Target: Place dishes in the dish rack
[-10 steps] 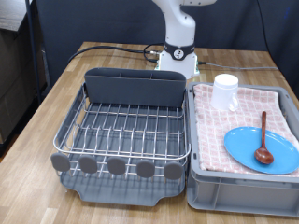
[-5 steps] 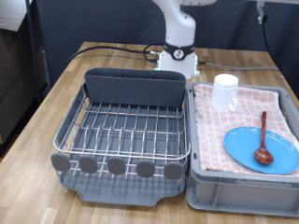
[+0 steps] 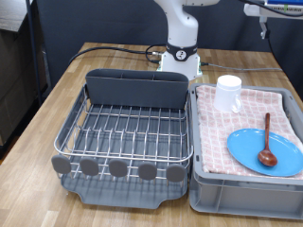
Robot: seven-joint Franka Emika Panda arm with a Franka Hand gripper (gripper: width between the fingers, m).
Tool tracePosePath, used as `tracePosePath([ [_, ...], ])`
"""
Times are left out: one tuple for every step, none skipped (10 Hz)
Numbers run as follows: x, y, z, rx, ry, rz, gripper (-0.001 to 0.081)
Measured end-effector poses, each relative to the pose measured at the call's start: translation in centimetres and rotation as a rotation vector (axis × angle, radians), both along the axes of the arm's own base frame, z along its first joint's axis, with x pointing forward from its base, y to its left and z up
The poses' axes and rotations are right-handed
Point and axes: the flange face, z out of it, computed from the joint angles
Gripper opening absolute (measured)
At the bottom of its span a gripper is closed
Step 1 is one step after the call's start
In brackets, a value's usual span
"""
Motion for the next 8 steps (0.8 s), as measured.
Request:
tracePosePath([
  [0.4,0.0,-1.5,-0.014,-0.014,0.018,0.0803],
  [0.7,0.0,-3.0,-0.023,-0.025,0.032,0.0803],
  [1.0,0.1,-4.4,-0.02,-0.031,0.036,0.0803],
  [1.1,0.2,-5.8,-0.013,-0.031,0.036,0.0803],
  [1.3,0.3,-7.0,-0.007,-0.031,0.034,0.0803],
  [1.5,0.4,-8.1,-0.002,-0.033,0.032,0.0803],
  [1.6,0.5,-9.0,0.006,-0.041,0.036,0.0803],
  [1.7,0.6,-9.6,0.015,-0.053,0.039,0.0803],
])
